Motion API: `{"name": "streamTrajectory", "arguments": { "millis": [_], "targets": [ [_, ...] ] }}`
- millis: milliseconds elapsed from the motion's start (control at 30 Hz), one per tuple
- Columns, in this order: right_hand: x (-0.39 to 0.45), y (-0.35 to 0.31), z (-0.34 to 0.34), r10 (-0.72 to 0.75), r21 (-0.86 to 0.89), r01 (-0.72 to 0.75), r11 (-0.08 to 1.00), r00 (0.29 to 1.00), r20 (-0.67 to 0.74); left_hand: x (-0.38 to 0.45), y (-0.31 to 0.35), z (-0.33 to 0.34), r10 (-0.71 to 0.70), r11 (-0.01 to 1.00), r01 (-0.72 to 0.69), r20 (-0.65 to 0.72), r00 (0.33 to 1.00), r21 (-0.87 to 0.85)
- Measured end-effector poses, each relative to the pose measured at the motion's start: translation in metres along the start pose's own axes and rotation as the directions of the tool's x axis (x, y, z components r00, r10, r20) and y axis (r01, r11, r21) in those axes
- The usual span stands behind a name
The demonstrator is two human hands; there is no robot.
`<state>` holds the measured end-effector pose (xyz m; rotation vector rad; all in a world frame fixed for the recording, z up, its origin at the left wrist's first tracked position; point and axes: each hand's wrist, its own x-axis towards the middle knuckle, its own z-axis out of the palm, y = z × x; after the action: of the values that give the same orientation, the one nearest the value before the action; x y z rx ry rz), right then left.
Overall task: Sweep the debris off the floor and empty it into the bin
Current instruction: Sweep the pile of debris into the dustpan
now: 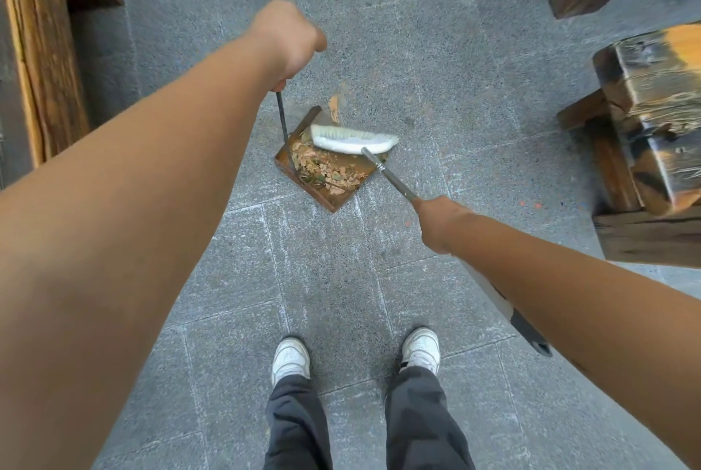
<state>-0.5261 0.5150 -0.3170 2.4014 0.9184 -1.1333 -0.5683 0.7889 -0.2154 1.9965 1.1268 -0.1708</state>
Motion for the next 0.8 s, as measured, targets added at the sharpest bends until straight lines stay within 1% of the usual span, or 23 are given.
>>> {"name": "streamTrajectory", "arguments": {
  "millis": [67,167,367,467,600,700,800],
  "targets": [
    [-0.012,0.004,-0.001,-0.019,-0.01,0.019,1.0,0.999,0.031,-0.003,-0.001,0.001,0.01,1.0,-0.01,-0.01,1.0,-0.027],
    [-0.029,0.016,-0.005,-0.036,0.022,0.035,0.999,0.998,0.043,-0.006,-0.005,0.001,0.006,0.999,-0.008,-0.034,0.999,-0.045],
    [-0.043,0.032,-0.026,-0.037,0.012,0.038,0.999,0.999,-0.034,-0.015,-0.01,-0.002,0.016,1.0,-0.018,-0.067,0.998,-0.023],
    [-0.022,0.022,-0.045,0.006,0.027,-0.003,1.0,0.995,-0.102,-0.015,-0.013,-0.003,0.019,1.0,-0.02,-0.067,0.998,-0.008],
    [0.024,0.002,-0.056,0.079,0.082,-0.068,0.994,0.987,-0.138,-0.011,-0.019,-0.003,0.045,0.998,-0.046,-0.041,0.998,-0.036],
    [0.053,-0.013,-0.053,0.115,0.097,-0.1,0.99,0.98,-0.165,-0.006,-0.026,-0.003,0.037,0.996,-0.042,-0.064,0.997,-0.08],
    [0.067,-0.021,-0.044,0.119,0.087,-0.106,0.991,0.979,-0.167,-0.004,-0.029,-0.004,0.014,0.993,-0.028,-0.117,0.993,-0.115]
  ]
}}
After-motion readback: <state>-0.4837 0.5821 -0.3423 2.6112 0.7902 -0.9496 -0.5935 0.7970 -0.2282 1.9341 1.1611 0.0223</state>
